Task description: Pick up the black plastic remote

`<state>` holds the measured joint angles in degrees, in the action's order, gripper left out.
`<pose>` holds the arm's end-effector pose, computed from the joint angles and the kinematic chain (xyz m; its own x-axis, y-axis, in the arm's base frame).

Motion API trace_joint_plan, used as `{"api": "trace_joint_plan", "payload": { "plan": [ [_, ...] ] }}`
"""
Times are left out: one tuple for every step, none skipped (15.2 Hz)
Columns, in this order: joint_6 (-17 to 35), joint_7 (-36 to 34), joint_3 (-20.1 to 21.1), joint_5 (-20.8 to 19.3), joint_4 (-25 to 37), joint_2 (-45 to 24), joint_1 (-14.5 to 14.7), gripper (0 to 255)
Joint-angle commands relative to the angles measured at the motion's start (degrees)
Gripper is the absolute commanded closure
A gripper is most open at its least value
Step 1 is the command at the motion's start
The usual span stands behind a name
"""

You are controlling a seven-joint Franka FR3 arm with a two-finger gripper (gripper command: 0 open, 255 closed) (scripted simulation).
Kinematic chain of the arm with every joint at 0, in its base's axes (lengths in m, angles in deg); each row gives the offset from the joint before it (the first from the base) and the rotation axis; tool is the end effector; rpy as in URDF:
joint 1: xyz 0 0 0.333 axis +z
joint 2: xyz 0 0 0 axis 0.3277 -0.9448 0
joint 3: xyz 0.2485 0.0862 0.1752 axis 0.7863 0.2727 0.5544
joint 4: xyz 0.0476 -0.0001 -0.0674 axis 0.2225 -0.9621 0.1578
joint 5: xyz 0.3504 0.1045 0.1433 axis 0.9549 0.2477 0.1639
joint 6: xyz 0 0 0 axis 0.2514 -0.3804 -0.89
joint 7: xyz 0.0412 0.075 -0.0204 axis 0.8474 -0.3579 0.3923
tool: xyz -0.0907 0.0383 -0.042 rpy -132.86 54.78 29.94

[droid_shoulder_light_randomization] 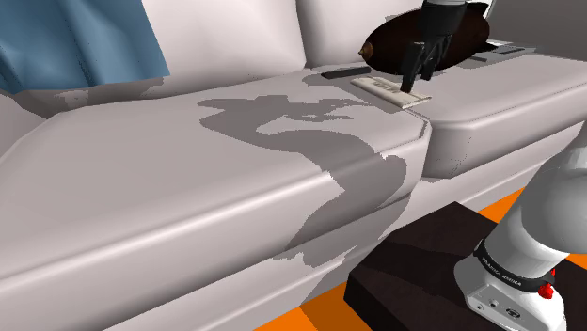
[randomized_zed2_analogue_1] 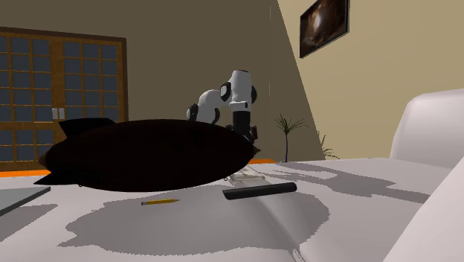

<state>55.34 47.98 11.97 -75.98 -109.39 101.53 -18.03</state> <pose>0.3126 0.0093 0.6058 0.9958 0.0350 0.0844 0.0305 -0.9981 0.0535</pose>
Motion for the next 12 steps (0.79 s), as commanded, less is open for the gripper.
{"api": "trace_joint_plan", "payload": {
  "plan": [
    [0.0,0.0,0.0,0.0,0.0,0.0,0.0,0],
    [0.37,3.56,-1.81,-0.77,0.92,-1.43,0.4,0],
    [0.73,7.07,-3.62,-1.49,1.99,-2.99,0.9,0],
    [1.05,10.58,-5.38,-2.11,3.2,-4.68,1.42,0],
    [1.35,14.07,-7.09,-2.63,4.55,-6.48,1.99,0],
    [1.62,17.6,-8.71,-3.0,6.04,-8.4,2.51,0],
    [1.83,21.09,-10.33,-3.3,7.65,-10.42,3.14,0],
    [2.0,24.59,-11.88,-3.46,9.39,-12.53,3.75,0],
    [2.12,28.11,-13.37,-3.49,11.26,-14.74,4.36,0],
    [2.17,31.62,-14.85,-3.41,13.25,-17.04,5.03,0],
    [2.15,35.13,-16.27,-3.2,15.35,-19.41,5.7,0],
    [2.07,38.68,-17.6,-2.84,17.58,-21.88,6.3,0]
  ]
}}
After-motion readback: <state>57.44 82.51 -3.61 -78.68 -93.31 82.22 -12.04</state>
